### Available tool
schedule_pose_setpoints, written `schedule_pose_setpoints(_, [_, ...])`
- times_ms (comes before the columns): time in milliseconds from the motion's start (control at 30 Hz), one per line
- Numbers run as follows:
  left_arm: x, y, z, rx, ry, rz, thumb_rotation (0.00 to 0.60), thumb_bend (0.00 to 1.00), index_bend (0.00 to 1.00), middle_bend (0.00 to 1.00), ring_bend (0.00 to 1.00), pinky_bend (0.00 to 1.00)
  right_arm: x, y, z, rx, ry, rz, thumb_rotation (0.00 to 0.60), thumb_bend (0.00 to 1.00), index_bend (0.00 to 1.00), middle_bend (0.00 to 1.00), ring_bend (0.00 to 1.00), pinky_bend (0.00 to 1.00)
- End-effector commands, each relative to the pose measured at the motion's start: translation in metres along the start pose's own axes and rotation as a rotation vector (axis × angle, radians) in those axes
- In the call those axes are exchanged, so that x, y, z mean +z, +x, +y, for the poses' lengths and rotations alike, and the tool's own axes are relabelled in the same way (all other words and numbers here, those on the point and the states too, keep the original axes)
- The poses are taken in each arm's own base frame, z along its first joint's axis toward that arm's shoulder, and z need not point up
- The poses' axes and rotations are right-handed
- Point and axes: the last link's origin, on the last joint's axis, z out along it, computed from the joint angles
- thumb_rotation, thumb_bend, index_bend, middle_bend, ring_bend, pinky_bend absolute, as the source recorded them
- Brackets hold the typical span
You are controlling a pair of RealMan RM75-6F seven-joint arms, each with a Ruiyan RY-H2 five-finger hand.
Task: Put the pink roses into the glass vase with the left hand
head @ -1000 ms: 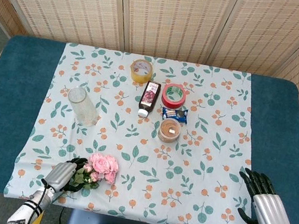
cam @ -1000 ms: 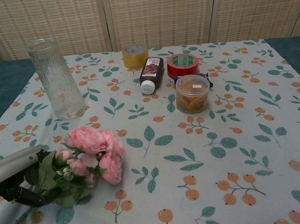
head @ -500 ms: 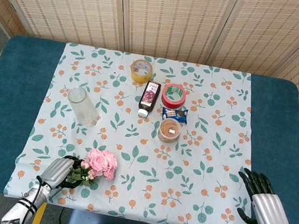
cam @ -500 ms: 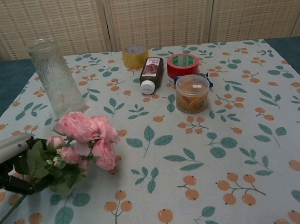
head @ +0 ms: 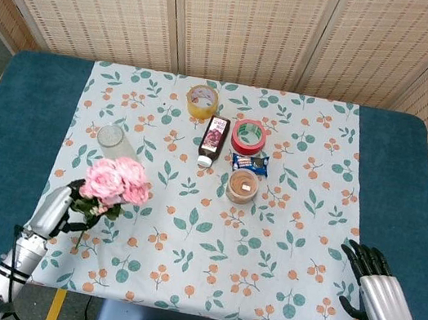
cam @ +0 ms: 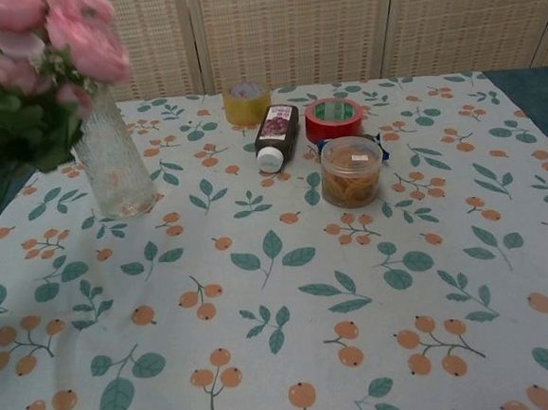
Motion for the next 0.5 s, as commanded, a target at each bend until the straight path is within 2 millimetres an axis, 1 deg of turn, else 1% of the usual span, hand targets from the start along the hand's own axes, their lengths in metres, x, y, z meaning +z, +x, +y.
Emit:
schedule_pose_setpoints(33, [0.028,0.05,0.036,-0.148,-0.166,0.178,0.6,0.48,0.49,0.48,0.3,0.24,0.0,0.0,0.0,-0.002,-0.001,-0.003,0.6,0.18,0.0,0.0,0.0,0.0])
schedule_pose_setpoints(167, [0.058,0.075,0.057,-0.183,-0.274,0.3,0.6,0.48,0.49,0.49,0.3,0.24,0.001,-0.001,0.0,-0.004,-0.007,-0.007,0.6,0.18,0.0,0.0,0.0,0.0])
schedule_pose_setpoints(233, [0.072,0.083,0.066,-0.181,-0.324,0.352,0.6,0.48,0.5,0.5,0.3,0.24,0.002,-0.001,0.001,-0.006,-0.009,-0.007,0.6,0.18,0.0,0.0,0.0,0.0])
schedule_pose_setpoints(300, [0.09,0.091,0.074,-0.196,-0.365,0.411,0.6,0.48,0.5,0.5,0.31,0.25,0.002,-0.001,0.001,-0.006,-0.012,-0.008,0.6,0.18,0.0,0.0,0.0,0.0])
schedule_pose_setpoints(400, [0.117,0.099,0.08,-0.194,-0.4,0.478,0.6,0.48,0.51,0.51,0.31,0.24,0.003,-0.001,0.002,-0.007,-0.019,-0.007,0.6,0.18,0.0,0.0,0.0,0.0])
schedule_pose_setpoints(500, [0.139,0.097,0.077,-0.177,-0.403,0.506,0.6,0.48,0.5,0.5,0.3,0.24,0.004,-0.001,0.004,-0.005,-0.026,-0.005,0.6,0.18,0.0,0.0,0.0,0.0])
